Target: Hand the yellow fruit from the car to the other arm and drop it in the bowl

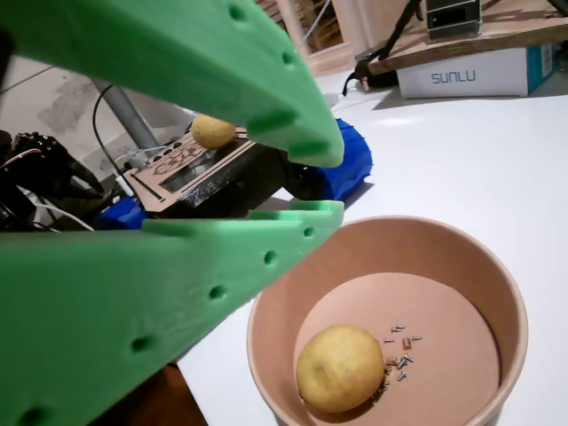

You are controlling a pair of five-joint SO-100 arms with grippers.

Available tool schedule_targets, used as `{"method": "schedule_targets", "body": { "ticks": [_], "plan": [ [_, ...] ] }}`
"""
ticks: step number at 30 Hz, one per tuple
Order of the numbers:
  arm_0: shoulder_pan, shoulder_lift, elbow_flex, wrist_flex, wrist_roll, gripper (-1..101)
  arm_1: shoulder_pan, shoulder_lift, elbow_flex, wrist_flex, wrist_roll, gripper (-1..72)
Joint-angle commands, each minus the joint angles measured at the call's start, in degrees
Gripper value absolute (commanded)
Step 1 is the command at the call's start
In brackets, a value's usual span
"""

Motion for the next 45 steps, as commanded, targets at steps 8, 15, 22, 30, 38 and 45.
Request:
{"method": "schedule_targets", "body": {
  "ticks": [8, 15, 22, 30, 38, 45],
  "plan": [
    [-0.1, -0.4, 1.8, -0.4, 0.1, 0, -0.5, 0.4, -0.3, -0.2, 0.1, 0.3],
    [-0.1, -0.4, 1.8, -0.4, 0.1, 0, -0.5, 0.4, -0.3, -0.2, 0.3, 0.3],
    [-0.1, -0.4, 1.8, -0.4, 0.1, 1, -0.5, 0.4, -0.3, -0.2, 0.3, 0.4],
    [-0.1, -0.4, 1.8, -0.4, 0.1, 0, -0.5, 0.4, -0.3, -0.2, 0.3, 1.4],
    [-0.1, -0.4, 1.8, -0.4, 0.1, 1, -0.5, 0.4, -0.3, -0.2, 0.2, 3.9],
    [-0.1, -0.4, 1.8, -0.4, 0.1, 0, -0.5, 0.4, -0.3, -0.2, 0.4, 7.1]
  ]
}}
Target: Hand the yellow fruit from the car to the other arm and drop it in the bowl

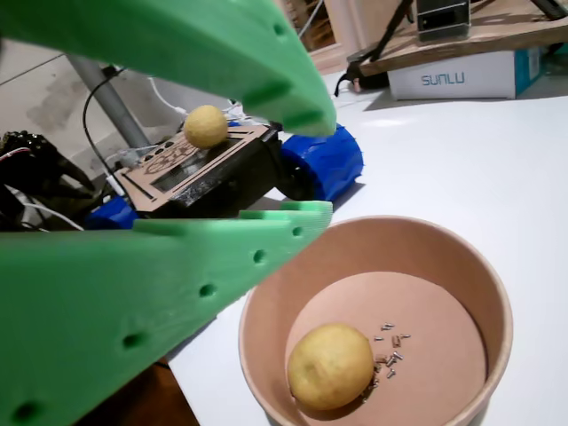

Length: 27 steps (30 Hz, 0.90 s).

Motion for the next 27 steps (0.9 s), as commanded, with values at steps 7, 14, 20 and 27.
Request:
{"method": "schedule_targets", "body": {
  "ticks": [7, 14, 20, 27],
  "plan": [
    [-0.1, -0.4, 1.8, -0.4, 0.1, 0, -0.5, 0.4, -0.3, -0.2, 0.4, 6.5],
    [-0.1, -0.4, 1.8, -0.4, 0.1, 0, -0.5, 0.4, -0.3, -0.2, 0.6, 5.0],
    [-0.1, -0.4, 1.8, -0.4, 0.1, 0, -0.2, 0.4, -0.3, -0.2, 0.9, 4.3],
    [-0.1, -0.4, 1.8, -0.4, 0.1, 3, -0.2, 0.4, -0.3, -0.3, 1.1, 3.2]
  ]
}}
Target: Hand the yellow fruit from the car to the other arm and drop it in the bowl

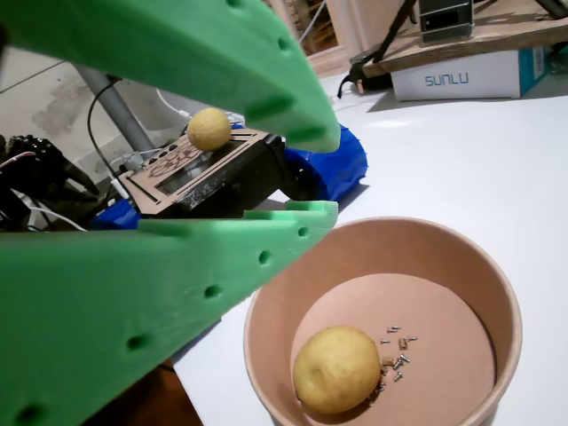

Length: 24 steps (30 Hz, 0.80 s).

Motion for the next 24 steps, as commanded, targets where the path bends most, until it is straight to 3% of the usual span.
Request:
{"method": "schedule_targets", "body": {
  "ticks": [1, 24],
  "plan": [
    [-0.1, -0.4, 1.8, -0.4, 0.1, 2, -0.2, 0.4, -0.3, -0.3, 0.5, 3.0],
    [-0.1, -0.4, 1.8, -0.4, 0.1, 0, 0.4, 0.4, -0.3, -0.4, 0.8, 1.0]
  ]
}}
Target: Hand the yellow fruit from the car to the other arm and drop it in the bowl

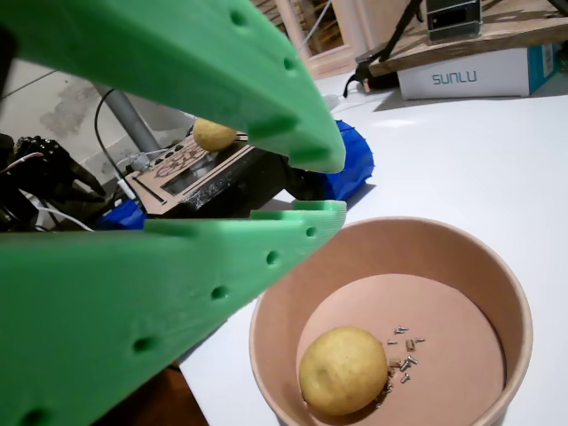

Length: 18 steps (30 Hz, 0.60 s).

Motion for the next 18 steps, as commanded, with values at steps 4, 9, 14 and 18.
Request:
{"method": "schedule_targets", "body": {
  "ticks": [4, 9, 14, 18],
  "plan": [
    [-0.1, -0.4, 1.8, -0.4, 0.1, 4, 0.4, 0.4, -0.3, -0.4, 0.9, 1.4],
    [-0.1, -0.4, 1.8, -0.4, 0.1, 8, 0.4, 0.4, -0.3, -0.3, 0.9, 2.8],
    [-0.1, -0.4, 1.8, -0.4, 0.1, 0, 0.4, 0.4, -0.3, -0.2, 1.0, 3.8],
    [-0.1, -0.4, 1.8, -0.4, 0.1, 0, 0.4, 0.4, -0.3, -0.2, 1.1, 4.8]
  ]
}}
